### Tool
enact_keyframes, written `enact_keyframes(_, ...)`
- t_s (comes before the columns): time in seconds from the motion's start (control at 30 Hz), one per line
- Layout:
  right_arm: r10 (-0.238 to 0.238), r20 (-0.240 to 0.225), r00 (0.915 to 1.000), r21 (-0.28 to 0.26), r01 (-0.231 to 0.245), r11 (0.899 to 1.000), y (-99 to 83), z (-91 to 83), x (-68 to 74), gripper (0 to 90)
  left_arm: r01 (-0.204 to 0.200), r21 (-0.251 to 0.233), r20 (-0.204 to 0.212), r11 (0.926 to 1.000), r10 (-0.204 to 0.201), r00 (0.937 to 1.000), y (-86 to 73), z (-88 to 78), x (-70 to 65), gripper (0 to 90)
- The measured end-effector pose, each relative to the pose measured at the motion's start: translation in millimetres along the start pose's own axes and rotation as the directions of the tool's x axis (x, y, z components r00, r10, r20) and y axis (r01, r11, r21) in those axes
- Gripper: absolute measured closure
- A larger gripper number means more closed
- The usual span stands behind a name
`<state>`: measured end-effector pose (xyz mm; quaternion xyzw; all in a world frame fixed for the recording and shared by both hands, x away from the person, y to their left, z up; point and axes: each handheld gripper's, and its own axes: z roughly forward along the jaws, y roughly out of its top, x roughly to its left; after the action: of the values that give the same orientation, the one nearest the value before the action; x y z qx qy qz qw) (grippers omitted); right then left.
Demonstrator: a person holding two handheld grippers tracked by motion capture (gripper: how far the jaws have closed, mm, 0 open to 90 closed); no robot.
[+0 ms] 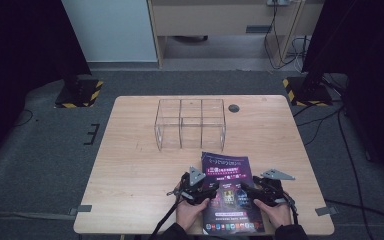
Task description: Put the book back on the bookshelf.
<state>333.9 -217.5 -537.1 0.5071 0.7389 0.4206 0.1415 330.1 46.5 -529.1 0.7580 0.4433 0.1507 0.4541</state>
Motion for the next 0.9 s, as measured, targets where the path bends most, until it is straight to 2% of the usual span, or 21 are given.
enact_keyframes(0.1, -0.015, 0.002, 0.9999, 0.002, 0.015, 1.0, -0.1, -0.1, 0.1, 38.5, -0.024, 0.036, -0.065, 0.9991, 0.026, 0.9975, 0.6, 4.0, 2.2, 34.1)
enact_keyframes(0.13, -0.016, 0.002, 0.9999, 0.004, 0.016, 1.0, -0.2, -0.3, 0.1, 38.5, -0.014, 0.059, -0.08, 0.9982, 0.019, 0.9966, 0.5, 6.2, 5.0, 33.9)
enact_keyframes(0.17, -0.012, 0.002, 0.9999, 0.006, 0.012, 1.0, -0.3, -0.6, 0.3, 38.5, 0.019, 0.094, -0.078, 0.9954, -0.011, 0.9969, 1.1, 8.0, 9.0, 33.4)
enact_keyframes(0.2, -0.012, 0.002, 0.9999, 0.006, 0.012, 1.0, -0.3, -0.6, 0.3, 38.5, 0.019, 0.094, -0.078, 0.9954, -0.011, 0.9969, 1.1, 8.0, 9.0, 33.2)
enact_keyframes(0.23, -0.015, 0.001, 0.9999, 0.004, 0.015, 1.0, -0.2, -0.4, 0.0, 38.5, 0.041, 0.088, -0.071, 0.9952, -0.035, 0.9969, 1.4, 7.8, 13.1, 36.8)
enact_keyframes(0.33, -0.014, 0.0, 0.9999, 0.003, 0.014, 1.0, -0.3, -0.5, -0.2, 38.5, 0.054, 0.085, -0.079, 0.9949, -0.048, 0.9958, 0.9, 6.8, 13.6, 40.8)
enact_keyframes(0.4, -0.013, 0.002, 0.9999, 0.006, 0.013, 1.0, -0.3, -0.6, 0.3, 38.5, 0.059, 0.062, -0.082, 0.9964, -0.053, 0.9952, 0.4, 4.9, 12.8, 43.2)
enact_keyframes(0.43, -0.015, 0.001, 0.9999, 0.005, 0.015, 1.0, -0.3, -0.5, 0.4, 38.5, 0.063, 0.029, -0.067, 0.9976, -0.061, 0.9959, 0.0, 2.8, 12.2, 45.0)
enact_keyframes(0.47, -0.013, 0.001, 0.9999, 0.005, 0.013, 1.0, -0.3, -0.5, 0.3, 38.5, 0.083, -0.014, -0.019, 0.9964, -0.083, 0.9963, 1.3, -0.1, 11.3, 48.2)
enact_keyframes(0.5, -0.007, 0.0, 1.0, 0.007, 0.007, 1.0, -0.3, -0.8, 0.4, 38.5, 0.12, -0.024, 0.064, 0.9925, -0.118, 0.991, 3.7, -1.9, 10.3, 52.9)
enact_keyframes(0.53, -0.01, 0.0, 1.0, 0.004, 0.01, 1.0, -0.3, -0.6, 0.2, 38.5, 0.108, -0.022, 0.091, 0.9939, -0.106, 0.9903, 5.8, -1.3, 5.2, 52.7)
enact_keyframes(0.57, -0.014, 0.0, 0.9999, 0.003, 0.014, 1.0, -0.3, -0.5, -0.1, 38.5, 0.054, -0.024, 0.072, 0.9982, -0.052, 0.996, 7.2, -0.6, -2.7, 51.8)
enact_keyframes(0.6, -0.014, -0.002, 0.9999, 0.003, 0.014, 1.0, -0.3, -0.5, -0.3, 38.5, 0.015, -0.025, 0.062, 0.9996, -0.013, 0.998, 8.3, -0.1, -10.2, 48.0)
enact_keyframes(0.63, -0.011, -0.003, 0.9999, 0.003, 0.011, 1.0, -0.4, -0.6, -0.5, 38.5, 0.015, -0.025, 0.062, 0.9996, -0.013, 0.998, 8.3, -0.1, -10.2, 43.9)
enact_keyframes(0.67, -0.009, -0.004, 1.0, 0.002, 0.009, 1.0, -0.3, -0.6, -0.6, 38.5, -0.044, -0.023, 0.033, 0.9988, 0.045, 0.9984, 10.3, -0.7, -18.5, 43.1)
enact_keyframes(0.73, -0.008, -0.005, 1.0, 0.002, 0.008, 1.0, -0.4, -0.6, -0.7, 38.6, -0.043, -0.023, 0.035, 0.9988, 0.044, 0.9984, 10.7, -1.1, -18.6, 43.3)
enact_keyframes(0.83, -0.003, -0.007, 1.0, 0.001, 0.003, 1.0, -0.2, -0.6, -0.8, 38.6, -0.021, 0.007, 0.034, 0.9998, 0.021, 0.9992, 8.1, 2.0, -10.3, 43.1)
enact_keyframes(0.9, 0.001, -0.009, 1.0, 0.001, -0.001, 1.0, -0.3, -0.7, -1.1, 38.6, -0.025, 0.019, 0.024, 0.9995, 0.025, 0.9994, 5.9, 4.3, -5.4, 42.0)
